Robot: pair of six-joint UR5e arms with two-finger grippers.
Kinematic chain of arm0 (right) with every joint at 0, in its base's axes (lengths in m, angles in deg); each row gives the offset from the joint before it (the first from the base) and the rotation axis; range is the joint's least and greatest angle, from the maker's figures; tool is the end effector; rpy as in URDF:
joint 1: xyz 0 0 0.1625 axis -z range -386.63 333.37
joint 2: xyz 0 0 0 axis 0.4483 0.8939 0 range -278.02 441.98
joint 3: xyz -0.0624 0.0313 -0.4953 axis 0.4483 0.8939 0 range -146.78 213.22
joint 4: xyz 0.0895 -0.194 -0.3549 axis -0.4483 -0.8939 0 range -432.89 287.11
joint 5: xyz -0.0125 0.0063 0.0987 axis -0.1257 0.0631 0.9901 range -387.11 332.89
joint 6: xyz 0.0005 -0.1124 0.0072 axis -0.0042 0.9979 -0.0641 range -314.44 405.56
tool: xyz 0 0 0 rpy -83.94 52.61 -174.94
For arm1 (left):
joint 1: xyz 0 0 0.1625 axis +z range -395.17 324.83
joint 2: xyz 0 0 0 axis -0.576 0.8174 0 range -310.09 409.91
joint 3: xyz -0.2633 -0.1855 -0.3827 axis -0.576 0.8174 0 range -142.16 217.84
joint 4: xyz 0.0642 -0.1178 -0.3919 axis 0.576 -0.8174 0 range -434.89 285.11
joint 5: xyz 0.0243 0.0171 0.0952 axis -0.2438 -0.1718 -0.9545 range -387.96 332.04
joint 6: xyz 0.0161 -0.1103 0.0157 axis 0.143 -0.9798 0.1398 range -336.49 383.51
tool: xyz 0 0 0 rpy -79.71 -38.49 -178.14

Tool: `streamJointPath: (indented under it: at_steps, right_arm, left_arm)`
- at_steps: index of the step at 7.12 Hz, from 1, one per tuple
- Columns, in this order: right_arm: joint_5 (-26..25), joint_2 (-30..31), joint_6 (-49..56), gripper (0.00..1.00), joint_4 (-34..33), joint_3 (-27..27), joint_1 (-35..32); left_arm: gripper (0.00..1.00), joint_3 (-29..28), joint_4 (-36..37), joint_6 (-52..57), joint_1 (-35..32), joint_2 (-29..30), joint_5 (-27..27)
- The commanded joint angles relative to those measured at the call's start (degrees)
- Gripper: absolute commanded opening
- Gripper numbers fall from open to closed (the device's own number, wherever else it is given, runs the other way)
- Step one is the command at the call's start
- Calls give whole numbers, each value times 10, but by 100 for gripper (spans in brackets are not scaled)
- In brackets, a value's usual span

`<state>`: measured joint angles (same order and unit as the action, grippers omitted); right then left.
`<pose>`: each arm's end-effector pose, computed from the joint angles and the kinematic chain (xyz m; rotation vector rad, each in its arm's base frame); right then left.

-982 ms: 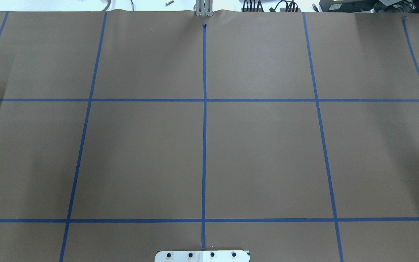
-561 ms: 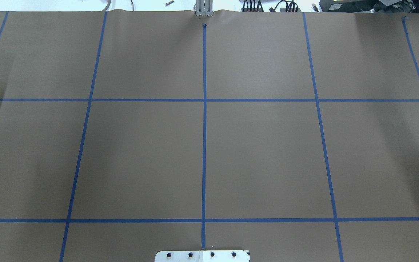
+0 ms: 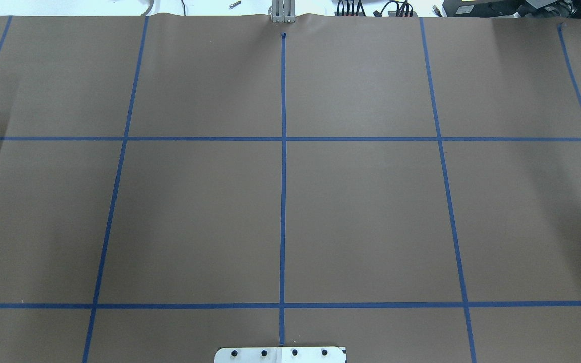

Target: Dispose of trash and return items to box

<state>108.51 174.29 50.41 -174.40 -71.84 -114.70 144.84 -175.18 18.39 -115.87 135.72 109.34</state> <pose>0.0371 -0.4652 0.6524 0.0407 -0.7959 -0.1207 0.0257 -0.4695 0.6056 0.2749 0.8563 0.2342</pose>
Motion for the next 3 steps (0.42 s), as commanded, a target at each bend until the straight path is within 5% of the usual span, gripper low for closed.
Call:
streamJointPath:
  at_steps: [1, 3]
  right_arm:
    - [-3, -2, 0, 100, 0, 1, 0]
    - [-2, 6, 0, 100, 0, -3, 0]
  left_arm:
    - [98, 0, 0, -2, 0, -2, 0]
    - [98, -9, 1, -2, 3, 5, -11]
